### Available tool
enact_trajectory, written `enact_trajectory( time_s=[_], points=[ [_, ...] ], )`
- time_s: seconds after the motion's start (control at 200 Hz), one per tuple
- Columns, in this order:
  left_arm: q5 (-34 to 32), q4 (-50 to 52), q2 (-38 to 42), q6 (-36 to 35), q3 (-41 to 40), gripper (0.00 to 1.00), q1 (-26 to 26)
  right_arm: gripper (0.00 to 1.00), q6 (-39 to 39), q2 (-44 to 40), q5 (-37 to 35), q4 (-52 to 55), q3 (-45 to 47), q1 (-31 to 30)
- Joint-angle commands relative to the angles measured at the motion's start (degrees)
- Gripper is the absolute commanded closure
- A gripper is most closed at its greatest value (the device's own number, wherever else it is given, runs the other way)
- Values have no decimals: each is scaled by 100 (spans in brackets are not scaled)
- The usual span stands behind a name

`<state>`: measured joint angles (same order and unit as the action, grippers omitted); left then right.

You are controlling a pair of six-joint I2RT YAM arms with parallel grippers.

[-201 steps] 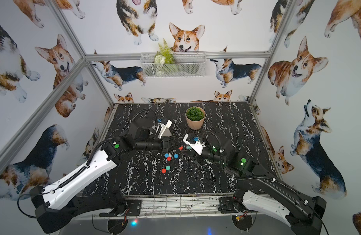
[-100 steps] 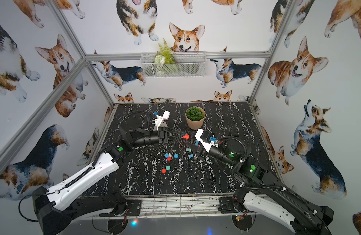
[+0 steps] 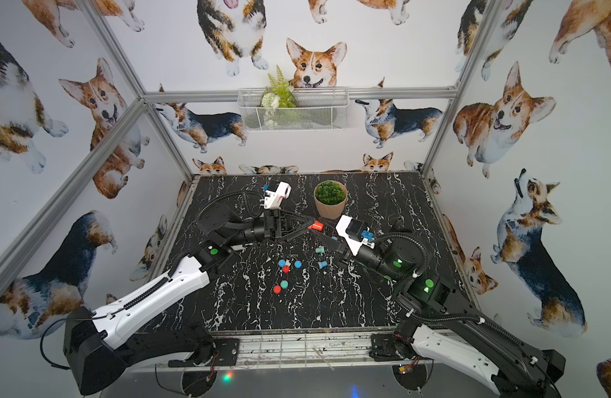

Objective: Close the stamp cap
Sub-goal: Pick up the stamp from the center of the board.

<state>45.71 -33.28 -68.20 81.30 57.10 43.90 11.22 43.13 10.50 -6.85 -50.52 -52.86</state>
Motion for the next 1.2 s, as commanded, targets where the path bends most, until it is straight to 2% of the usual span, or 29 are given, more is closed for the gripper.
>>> enact_trajectory(
  time_s=[0.0,0.205,0.646,0.856,1.191],
  points=[
    [207,-416,0,220,51,88,-4,64,104,11,-82,-207,7,-5],
    [280,-421,9,246,47,89,-7,64,59,55,54,-376,-19,-5],
    [302,-416,9,237,29,89,-8,75,33,204,255,-532,-135,-5],
    [299,-375,35,237,-32,90,-5,74,-58,213,338,-642,-140,-5],
    [293,15,77,-24,-50,90,-8,90,-205,239,219,-485,-211,-5]
  ],
)
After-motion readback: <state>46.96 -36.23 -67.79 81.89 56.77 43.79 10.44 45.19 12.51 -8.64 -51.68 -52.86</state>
